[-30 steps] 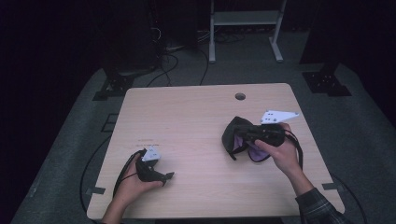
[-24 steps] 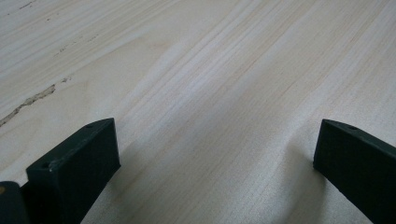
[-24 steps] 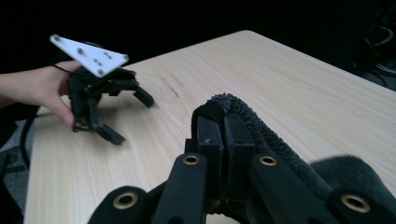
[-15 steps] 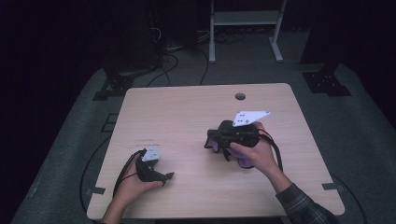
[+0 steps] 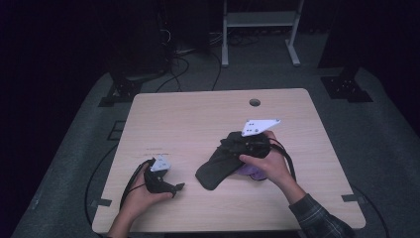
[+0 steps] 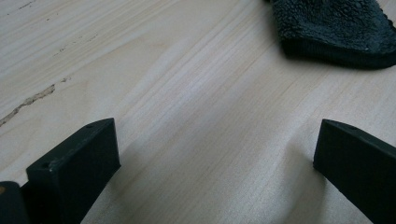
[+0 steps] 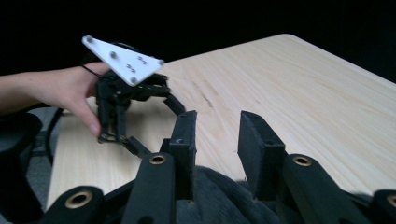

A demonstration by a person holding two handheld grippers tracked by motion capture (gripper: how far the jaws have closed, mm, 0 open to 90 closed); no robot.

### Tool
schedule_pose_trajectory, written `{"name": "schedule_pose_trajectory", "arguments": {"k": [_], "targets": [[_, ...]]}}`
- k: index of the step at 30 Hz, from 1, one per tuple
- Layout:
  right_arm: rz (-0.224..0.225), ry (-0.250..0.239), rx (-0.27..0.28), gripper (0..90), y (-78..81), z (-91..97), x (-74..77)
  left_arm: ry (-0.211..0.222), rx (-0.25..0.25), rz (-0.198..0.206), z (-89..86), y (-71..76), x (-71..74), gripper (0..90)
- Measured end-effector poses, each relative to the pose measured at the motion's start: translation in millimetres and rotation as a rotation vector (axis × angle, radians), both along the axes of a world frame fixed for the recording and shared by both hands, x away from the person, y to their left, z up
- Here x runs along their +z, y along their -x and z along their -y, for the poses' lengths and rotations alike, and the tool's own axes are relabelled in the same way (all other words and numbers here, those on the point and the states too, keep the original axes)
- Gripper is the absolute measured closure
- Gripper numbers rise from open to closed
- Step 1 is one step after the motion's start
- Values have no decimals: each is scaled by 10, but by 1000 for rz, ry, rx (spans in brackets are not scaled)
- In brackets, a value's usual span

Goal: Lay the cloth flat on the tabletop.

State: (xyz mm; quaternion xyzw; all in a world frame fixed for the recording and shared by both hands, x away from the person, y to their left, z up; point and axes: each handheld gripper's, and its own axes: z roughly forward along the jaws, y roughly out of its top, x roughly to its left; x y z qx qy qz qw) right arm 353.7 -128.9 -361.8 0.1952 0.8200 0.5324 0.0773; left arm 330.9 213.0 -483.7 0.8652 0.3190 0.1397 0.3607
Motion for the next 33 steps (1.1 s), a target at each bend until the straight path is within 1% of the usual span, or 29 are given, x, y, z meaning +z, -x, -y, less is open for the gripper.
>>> {"name": "schedule_pose_trajectory", "arguments": {"k": [3,4,5,6,7,8,10,11,13,14,15,16,17,18,19,22,24,25,26,27,28,29,30,31,33], "targets": [[2,6,-34,658,-10,129,-21,1,0,0,0,0,0,0],[2,6,-34,658,-10,129,-21,1,0,0,0,0,0,0],[-5,13,-65,652,-13,254,-52,-3,-2,0,-2,-1,1,0],[-5,17,-78,649,-16,316,-71,-3,-2,0,-2,-1,1,0],[-5,17,-78,649,-16,316,-71,-2,-2,0,-2,-1,1,0],[-8,19,-94,645,-17,379,-91,-3,-2,0,-2,-1,1,0],[-23,31,-142,640,-34,584,-160,-4,-2,-2,-2,0,3,0],[-24,33,-158,639,-42,650,-185,-3,-1,0,-1,0,1,0],[-32,44,-185,636,-44,753,-232,-4,-1,0,-2,0,2,0],[-32,44,-185,636,-44,753,-232,-4,-1,0,-2,0,2,0],[-32,57,-200,636,-43,826,-273,-1,0,0,0,1,1,0],[-44,82,-226,632,-30,942,-355,-4,-1,0,-2,0,2,0],[-56,91,-240,631,-20,1002,-402,-4,-2,0,-2,0,2,0],[-56,91,-240,631,-20,1002,-402,-4,-2,0,-2,0,2,0],[-75,114,-264,628,-6,1124,-501,-4,-1,0,-2,0,2,0],[-103,133,-297,620,5,1285,-637,-5,-1,0,-2,0,3,0],[-118,143,-312,612,-3,1354,-708,-4,-1,0,-2,0,2,0],[-118,143,-312,612,-3,1354,-708,-4,-1,0,-2,0,2,0],[-142,158,-324,606,-34,1414,-796,-6,-3,1,-3,-1,3,0],[-152,160,-325,605,-48,1424,-823,-6,-3,1,-3,-1,3,0],[-160,172,-326,599,-68,1429,-858,-6,-3,1,-3,-1,3,0],[-160,172,-326,599,-68,1429,-858,-6,-3,1,-3,-1,3,0],[-186,192,-321,597,-108,1430,-945,-6,-3,1,-3,-1,3,0],[-186,192,-321,597,-108,1430,-945,-6,-2,1,-2,-1,3,0],[-207,215,-312,593,-150,1422,-1028,-5,-1,0,-2,0,2,0]]}}
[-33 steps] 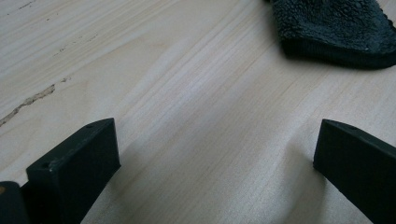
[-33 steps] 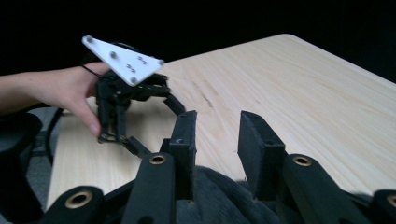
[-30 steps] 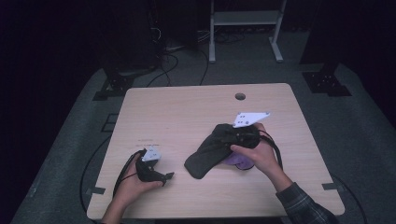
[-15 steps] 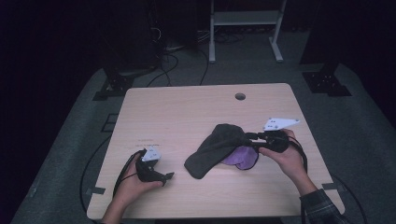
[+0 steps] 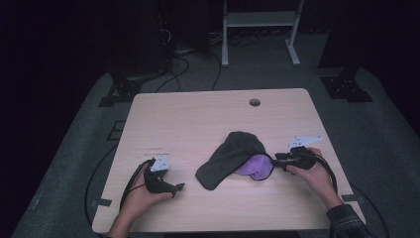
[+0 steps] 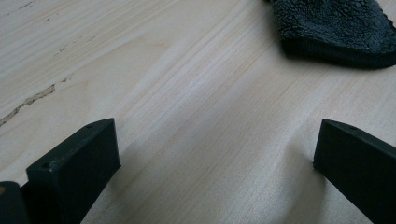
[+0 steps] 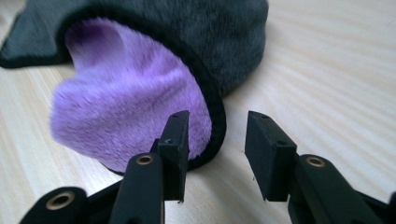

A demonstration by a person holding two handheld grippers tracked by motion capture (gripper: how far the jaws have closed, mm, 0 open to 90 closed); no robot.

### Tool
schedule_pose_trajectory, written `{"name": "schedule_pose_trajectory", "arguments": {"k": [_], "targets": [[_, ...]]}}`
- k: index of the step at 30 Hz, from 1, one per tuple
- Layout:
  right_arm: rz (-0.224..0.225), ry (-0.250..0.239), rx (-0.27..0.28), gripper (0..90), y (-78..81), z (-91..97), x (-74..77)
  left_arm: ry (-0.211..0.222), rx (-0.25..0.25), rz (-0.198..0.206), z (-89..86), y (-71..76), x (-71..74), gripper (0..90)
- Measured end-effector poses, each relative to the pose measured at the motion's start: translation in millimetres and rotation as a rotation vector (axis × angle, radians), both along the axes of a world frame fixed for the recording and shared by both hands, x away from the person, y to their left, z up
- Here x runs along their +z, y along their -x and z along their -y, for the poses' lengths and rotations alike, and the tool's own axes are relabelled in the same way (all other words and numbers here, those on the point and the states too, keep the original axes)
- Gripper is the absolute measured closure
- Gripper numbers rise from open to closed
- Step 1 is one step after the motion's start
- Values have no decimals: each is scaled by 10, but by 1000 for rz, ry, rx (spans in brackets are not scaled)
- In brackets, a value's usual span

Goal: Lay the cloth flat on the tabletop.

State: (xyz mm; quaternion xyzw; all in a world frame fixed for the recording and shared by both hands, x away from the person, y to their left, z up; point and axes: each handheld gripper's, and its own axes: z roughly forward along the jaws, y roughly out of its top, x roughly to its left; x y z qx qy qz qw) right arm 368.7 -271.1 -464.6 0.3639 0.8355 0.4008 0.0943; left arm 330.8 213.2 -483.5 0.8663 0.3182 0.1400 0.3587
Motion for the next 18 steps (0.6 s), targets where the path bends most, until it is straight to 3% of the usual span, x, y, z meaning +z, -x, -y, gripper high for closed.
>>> {"name": "schedule_pose_trajectory", "arguments": {"k": [5,6,7,8,11,14,18], "targets": [[-34,-14,13,594,-46,-11,-76,0,0,0,0,0,0,0],[-55,-22,31,652,-61,-23,-100,0,0,0,0,0,0,0],[-55,-22,31,652,-61,-23,-100,0,0,0,0,0,0,0],[-75,-28,43,752,-68,-39,-121,0,0,0,0,0,0,0],[-80,-31,50,844,-70,-58,-117,0,0,0,0,0,0,0],[-55,-21,50,865,-63,-73,-57,0,0,0,0,0,0,0],[-1,-79,63,873,-3,-107,153,18,-8,11,-12,17,7,47]]}}
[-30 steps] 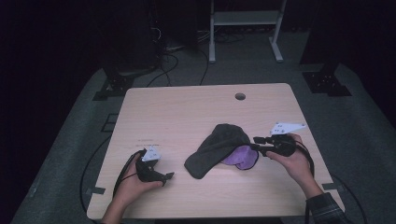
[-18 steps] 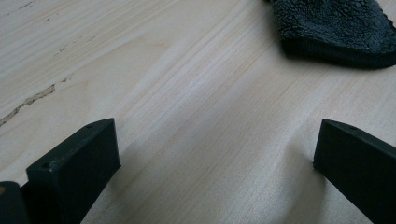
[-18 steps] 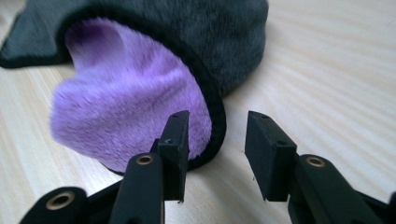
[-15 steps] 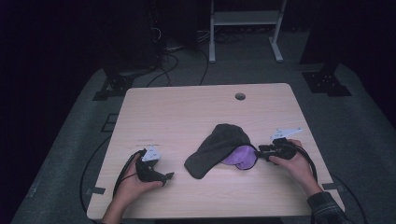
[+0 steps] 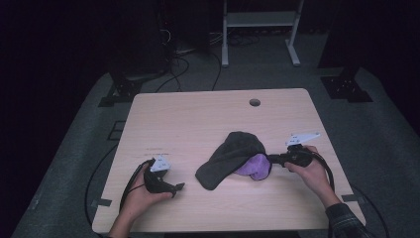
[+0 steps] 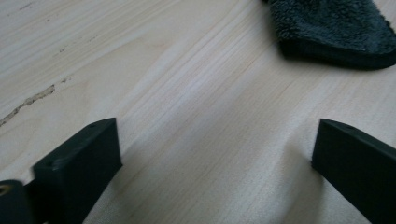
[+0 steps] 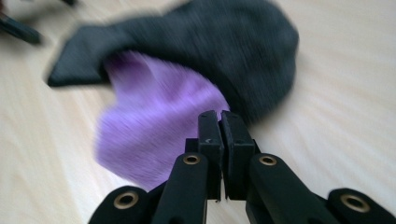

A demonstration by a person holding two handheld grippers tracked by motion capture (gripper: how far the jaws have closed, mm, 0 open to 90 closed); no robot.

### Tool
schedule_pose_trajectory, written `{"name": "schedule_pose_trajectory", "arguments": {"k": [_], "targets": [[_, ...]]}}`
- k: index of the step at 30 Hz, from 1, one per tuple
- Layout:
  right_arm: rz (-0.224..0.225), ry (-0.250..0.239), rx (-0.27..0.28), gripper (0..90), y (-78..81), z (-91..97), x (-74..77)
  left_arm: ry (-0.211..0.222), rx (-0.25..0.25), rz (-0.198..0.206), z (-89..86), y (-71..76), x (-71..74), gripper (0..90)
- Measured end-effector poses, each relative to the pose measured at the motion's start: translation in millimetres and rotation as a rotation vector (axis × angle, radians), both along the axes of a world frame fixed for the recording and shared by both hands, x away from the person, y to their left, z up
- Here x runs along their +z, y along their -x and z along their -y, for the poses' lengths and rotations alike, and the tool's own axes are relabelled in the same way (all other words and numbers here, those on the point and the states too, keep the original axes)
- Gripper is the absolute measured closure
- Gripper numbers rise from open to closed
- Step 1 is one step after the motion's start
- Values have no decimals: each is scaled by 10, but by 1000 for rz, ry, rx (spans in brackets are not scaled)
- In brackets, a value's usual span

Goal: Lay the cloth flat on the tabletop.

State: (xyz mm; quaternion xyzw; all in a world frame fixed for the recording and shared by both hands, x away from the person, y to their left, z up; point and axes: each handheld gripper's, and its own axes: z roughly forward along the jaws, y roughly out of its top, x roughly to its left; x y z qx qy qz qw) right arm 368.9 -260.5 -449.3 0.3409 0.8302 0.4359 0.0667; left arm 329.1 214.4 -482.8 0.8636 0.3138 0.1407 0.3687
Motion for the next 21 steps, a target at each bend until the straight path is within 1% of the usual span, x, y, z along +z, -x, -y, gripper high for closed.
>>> {"name": "schedule_pose_trajectory", "arguments": {"k": [1,2,3,4,6,7,9,10,11,13,14,15,16,17,18,19,20,21], "targets": [[10,-23,4,874,10,-9,46,2,1,1,-7,0,2,61],[10,-23,4,874,10,-9,46,2,1,1,-7,0,2,74],[21,-37,10,874,14,-24,89,16,9,1,-18,3,8,74],[48,-59,17,875,17,-60,184,50,12,-22,-33,5,25,152],[68,-91,27,876,8,-100,268,88,17,-51,-40,4,40,184],[75,-104,33,876,1,-119,303,96,12,-55,-36,7,52,197],[81,-133,45,878,-8,-160,351,104,-2,-40,-13,13,88,207],[78,-164,55,878,-10,-193,376,111,-11,-30,6,16,113,207],[78,-177,68,878,-10,-225,398,120,-22,-22,26,16,140,208],[87,-182,90,878,4,-299,448,148,-45,-7,76,15,198,210],[92,-186,101,878,13,-337,477,148,-45,-7,76,15,198,211],[100,-191,112,878,21,-376,505,192,-69,-8,132,7,249,214],[100,-191,112,878,21,-376,505,192,-69,-8,132,7,249,213],[109,-204,131,879,34,-461,563,200,-82,-1,167,4,275,213],[109,-204,131,879,34,-461,563,199,-94,7,204,0,303,213],[115,-205,143,879,41,-508,591,209,-98,19,256,-6,335,213],[124,-213,166,880,53,-593,644,230,-111,28,327,-24,380,212],[128,-220,177,880,57,-635,667,239,-117,34,360,-32,399,212]]}}
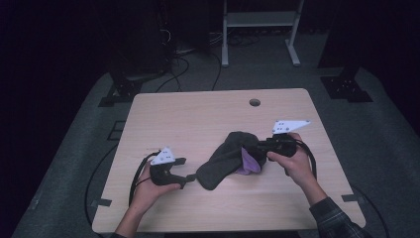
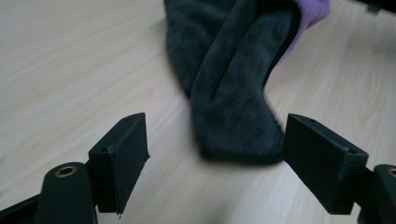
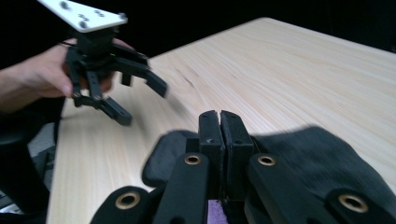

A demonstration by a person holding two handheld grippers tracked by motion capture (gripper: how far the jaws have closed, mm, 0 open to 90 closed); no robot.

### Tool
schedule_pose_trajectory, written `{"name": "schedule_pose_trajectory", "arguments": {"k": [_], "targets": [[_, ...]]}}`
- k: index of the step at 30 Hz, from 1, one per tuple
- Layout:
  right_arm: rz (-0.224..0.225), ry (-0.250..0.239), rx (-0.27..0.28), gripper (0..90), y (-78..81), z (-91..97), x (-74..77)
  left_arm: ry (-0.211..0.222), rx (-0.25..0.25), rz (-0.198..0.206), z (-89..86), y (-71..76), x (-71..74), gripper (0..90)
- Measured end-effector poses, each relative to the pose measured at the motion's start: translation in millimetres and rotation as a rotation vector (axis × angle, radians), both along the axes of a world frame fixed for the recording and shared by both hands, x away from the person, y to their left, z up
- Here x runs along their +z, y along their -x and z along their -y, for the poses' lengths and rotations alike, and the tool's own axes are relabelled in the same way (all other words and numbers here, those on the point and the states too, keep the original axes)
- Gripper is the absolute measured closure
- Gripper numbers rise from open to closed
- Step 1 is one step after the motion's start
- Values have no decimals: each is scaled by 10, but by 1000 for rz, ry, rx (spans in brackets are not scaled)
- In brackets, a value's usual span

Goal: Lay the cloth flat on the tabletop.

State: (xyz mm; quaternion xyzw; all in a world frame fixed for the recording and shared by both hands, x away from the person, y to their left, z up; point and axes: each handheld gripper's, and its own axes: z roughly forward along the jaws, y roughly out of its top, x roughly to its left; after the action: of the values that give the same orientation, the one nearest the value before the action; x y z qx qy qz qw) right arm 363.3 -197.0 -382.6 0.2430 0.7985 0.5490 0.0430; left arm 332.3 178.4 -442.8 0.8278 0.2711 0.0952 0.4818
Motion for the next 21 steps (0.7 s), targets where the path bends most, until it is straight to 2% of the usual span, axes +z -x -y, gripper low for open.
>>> {"name": "schedule_pose_trajectory", "arguments": {"k": [1,2,3,6,7,10,14,15,21], "targets": [[0,0,0,880,0,0,0,0,0,0,0,0,0,211],[8,-5,19,881,4,-81,37,25,-25,14,99,-25,63,212],[8,-5,19,881,4,-81,37,25,-25,14,99,-25,63,213],[19,-6,54,882,-6,-258,72,41,-61,47,272,-61,152,214],[17,-4,63,882,-6,-304,77,41,-61,47,272,-61,152,215],[22,-4,93,882,-7,-434,83,57,-97,59,428,-110,168,224],[23,-8,124,883,8,-575,96,69,-148,64,574,-166,135,269],[25,-7,129,882,12,-603,101,69,-148,64,574,-166,135,289],[25,-6,158,882,35,-703,98,155,-188,86,713,-235,155,380]]}}
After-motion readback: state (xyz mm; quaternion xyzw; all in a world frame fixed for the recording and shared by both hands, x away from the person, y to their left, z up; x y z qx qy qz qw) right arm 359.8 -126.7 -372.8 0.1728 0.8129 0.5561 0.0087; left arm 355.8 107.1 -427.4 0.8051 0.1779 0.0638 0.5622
